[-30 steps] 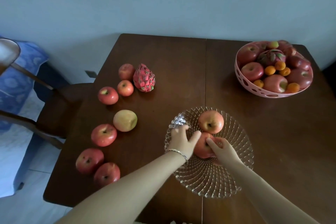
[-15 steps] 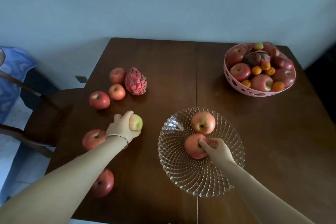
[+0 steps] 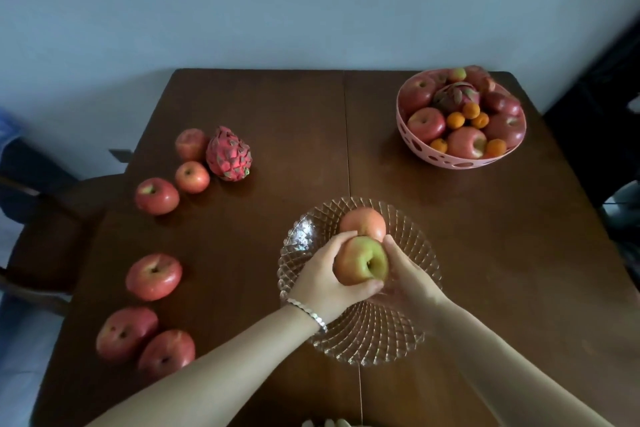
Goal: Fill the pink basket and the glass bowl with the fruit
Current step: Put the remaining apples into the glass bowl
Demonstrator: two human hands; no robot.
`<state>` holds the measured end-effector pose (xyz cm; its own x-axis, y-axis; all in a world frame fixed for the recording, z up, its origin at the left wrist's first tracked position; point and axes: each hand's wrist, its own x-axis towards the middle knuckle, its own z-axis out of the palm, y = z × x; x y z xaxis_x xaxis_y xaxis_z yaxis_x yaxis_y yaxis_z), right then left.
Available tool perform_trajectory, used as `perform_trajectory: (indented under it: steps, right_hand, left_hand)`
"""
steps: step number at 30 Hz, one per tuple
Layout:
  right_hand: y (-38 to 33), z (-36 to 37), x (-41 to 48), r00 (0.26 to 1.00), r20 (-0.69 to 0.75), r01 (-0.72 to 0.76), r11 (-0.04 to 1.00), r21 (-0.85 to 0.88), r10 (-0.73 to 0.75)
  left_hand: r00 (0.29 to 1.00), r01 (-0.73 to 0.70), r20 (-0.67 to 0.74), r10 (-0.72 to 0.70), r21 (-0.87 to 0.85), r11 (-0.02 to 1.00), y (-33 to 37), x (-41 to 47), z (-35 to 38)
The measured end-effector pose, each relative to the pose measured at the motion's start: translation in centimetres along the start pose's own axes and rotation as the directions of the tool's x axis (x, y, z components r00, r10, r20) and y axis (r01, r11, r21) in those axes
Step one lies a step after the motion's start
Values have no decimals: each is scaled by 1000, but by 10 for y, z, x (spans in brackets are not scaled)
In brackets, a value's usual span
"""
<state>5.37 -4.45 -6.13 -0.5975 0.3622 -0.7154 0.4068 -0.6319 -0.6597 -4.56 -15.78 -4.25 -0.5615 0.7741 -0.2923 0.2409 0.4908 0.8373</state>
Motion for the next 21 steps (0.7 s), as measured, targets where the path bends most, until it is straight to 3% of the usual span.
perform_trajectory:
  steps: [4,7,9,11,12,15,17,21]
  right_hand:
    - [1,3,-3,995,34,92,995,-47,-90]
    - [3,-3,-2,992,-19,123,992,10,-122]
    - [0,-13,-3,993,-55,108,991,78,-104]
    - [-7,-27,-6,995,-65,79,992,103,-72]
    - [-9,-34,-8,997,-60,55,995,88,-50]
    - [-10,-47,-15,998,-20,-53,997,-58,52]
    - [-3,-47,-18,993,-21,-115,970,-215,113]
    - [14,-28,-21,982,-99,-190,840,-509,162]
  left_hand:
    - [998,27,63,-28,23,999,3,3,8]
    - [994,40,105,-36,-34,999,-8,4,8]
    - [996,49,70,-52,49,998,-17,3,8]
    - [986,158,41,-163,91,983,-27,3,8]
    - [966,248,61,-250,34,968,-30,4,9]
    - [861,509,221,-459,-325,797,-27,11,14]
    - [845,534,224,-486,-408,740,-26,16,18]
    - [852,511,163,-497,-465,723,-31,16,22]
